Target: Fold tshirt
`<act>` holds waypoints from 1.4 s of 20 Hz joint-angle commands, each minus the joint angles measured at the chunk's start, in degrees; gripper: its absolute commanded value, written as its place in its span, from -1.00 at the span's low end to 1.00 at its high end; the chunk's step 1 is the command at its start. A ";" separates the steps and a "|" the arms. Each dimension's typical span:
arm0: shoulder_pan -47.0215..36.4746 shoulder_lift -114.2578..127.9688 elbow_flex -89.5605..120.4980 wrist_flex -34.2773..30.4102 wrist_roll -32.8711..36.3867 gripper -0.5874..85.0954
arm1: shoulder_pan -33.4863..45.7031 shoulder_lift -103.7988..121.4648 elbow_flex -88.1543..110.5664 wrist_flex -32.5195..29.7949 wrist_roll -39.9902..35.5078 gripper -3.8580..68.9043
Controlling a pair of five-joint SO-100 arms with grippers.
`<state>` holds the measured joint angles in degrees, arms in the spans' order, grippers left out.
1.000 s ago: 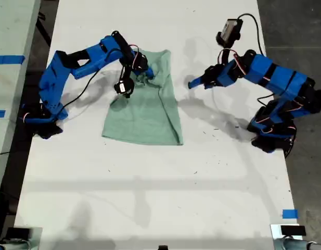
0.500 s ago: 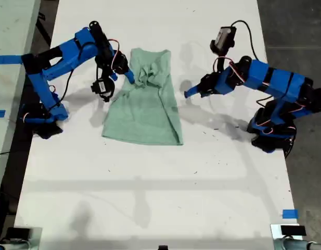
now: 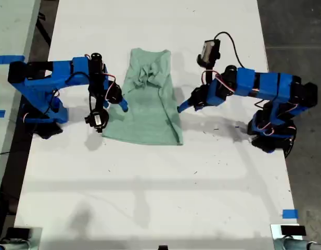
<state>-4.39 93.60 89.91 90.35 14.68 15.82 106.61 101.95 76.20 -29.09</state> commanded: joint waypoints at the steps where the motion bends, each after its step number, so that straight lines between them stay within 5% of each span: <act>1: 1.93 3.25 -0.35 0.35 -1.23 -0.41 | -1.85 -4.22 -7.91 1.14 1.76 -0.19; 9: 2.64 4.75 1.93 0.26 -1.85 -0.41 | -6.42 -22.32 -17.40 0.97 4.83 -0.17; 14: 2.37 9.05 5.19 0.70 -2.29 -0.42 | -7.65 -29.00 -14.15 -5.54 6.68 -0.20; 23: 2.29 11.25 7.38 0.62 -2.81 -0.43 | -6.59 -37.35 -8.53 -16.87 6.68 -0.95; 28: 2.29 11.25 7.56 0.18 -2.81 -0.44 | -6.77 -37.71 -9.67 -14.85 5.27 -0.95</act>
<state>-2.46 102.22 97.73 90.35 12.39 9.49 69.79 92.72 60.56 -22.85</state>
